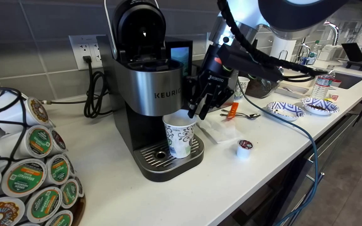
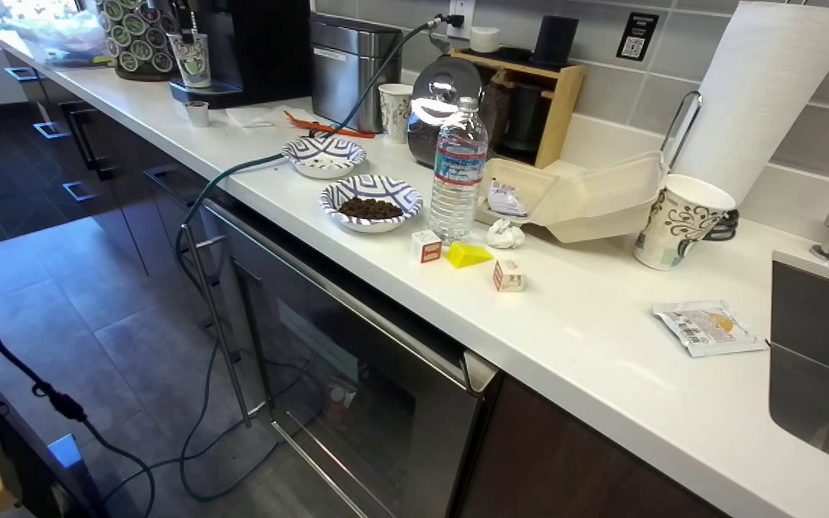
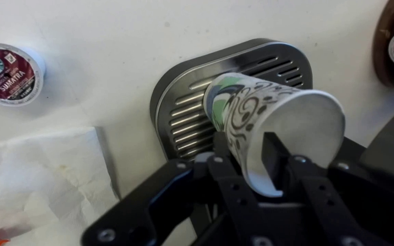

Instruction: Place the paper cup on the left under the coffee maker

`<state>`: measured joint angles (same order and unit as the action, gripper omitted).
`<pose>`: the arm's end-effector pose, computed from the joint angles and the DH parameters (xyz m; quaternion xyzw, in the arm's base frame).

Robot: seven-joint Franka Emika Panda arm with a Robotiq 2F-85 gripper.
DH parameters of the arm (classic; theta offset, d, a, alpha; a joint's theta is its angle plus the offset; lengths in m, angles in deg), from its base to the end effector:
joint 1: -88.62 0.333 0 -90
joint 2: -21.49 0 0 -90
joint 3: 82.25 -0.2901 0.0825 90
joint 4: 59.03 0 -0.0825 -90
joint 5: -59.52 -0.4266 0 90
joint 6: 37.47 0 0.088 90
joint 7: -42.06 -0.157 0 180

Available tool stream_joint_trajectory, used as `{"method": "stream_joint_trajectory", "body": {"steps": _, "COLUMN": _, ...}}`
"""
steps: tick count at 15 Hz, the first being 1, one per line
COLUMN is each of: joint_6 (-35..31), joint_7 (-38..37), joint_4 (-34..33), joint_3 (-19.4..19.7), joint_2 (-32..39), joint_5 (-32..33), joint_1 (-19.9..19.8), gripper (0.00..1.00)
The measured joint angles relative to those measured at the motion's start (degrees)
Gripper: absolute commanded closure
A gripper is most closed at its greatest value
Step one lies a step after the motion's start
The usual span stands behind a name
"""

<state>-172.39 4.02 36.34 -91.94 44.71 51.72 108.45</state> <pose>0.6390 0.3596 0.3141 -0.9779 0.1249 -0.0712 0.1515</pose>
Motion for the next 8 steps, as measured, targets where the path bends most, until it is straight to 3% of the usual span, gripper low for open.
{"method": "stream_joint_trajectory", "body": {"steps": 5, "joint_6": 0.0, "joint_7": -1.0, "joint_4": -0.6, "joint_3": 0.9, "joint_2": 0.3, "joint_5": -0.1, "joint_1": -0.2, "gripper": 0.01}}
{"method": "stream_joint_trajectory", "body": {"steps": 8, "joint_6": -0.1, "joint_7": -0.7, "joint_4": -0.5, "joint_3": 1.0, "joint_2": -0.8, "joint_5": -1.9, "joint_1": -1.3, "gripper": 0.0}}
